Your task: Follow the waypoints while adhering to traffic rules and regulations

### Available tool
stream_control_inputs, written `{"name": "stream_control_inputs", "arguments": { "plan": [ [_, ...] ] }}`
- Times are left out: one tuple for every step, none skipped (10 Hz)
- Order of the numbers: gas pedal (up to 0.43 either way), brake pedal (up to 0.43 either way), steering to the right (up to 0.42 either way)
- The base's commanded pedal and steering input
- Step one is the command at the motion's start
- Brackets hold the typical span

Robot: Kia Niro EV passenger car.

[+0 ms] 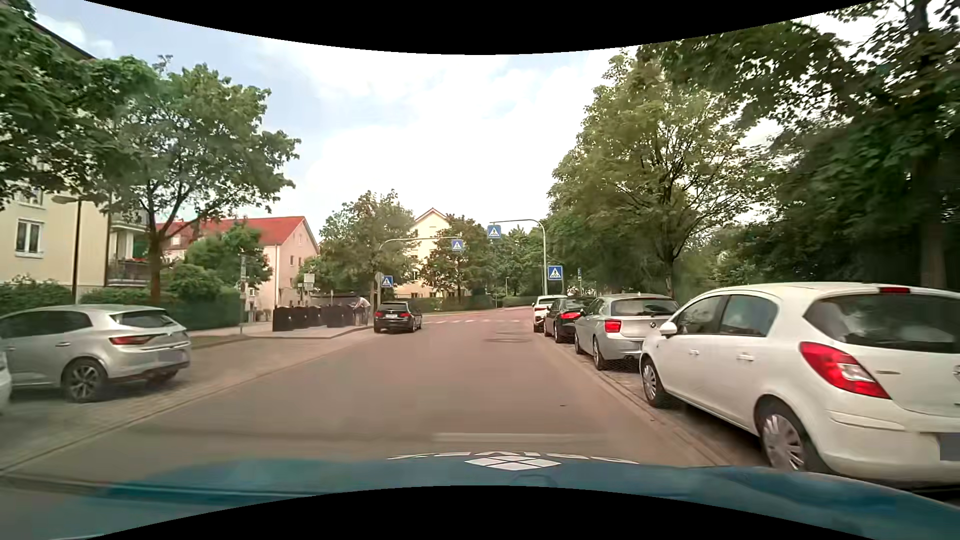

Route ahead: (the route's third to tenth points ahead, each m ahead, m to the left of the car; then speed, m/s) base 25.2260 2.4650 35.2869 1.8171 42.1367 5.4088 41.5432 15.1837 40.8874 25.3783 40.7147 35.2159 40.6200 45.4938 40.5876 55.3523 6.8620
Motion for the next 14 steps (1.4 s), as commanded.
{"name": "stream_control_inputs", "arguments": {
  "plan": [
    [0.157,0.000,-0.006],
    [0.157,0.000,-0.005],
    [0.157,0.000,-0.005],
    [0.150,0.000,-0.005],
    [0.150,0.000,-0.004],
    [0.138,0.000,-0.004],
    [0.118,0.000,-0.004],
    [0.118,0.000,-0.004],
    [0.118,0.000,-0.004],
    [0.118,0.000,-0.004],
    [0.118,0.000,-0.004],
    [0.118,0.000,-0.004],
    [0.118,0.000,-0.003],
    [0.118,0.000,-0.001]
  ]
}}
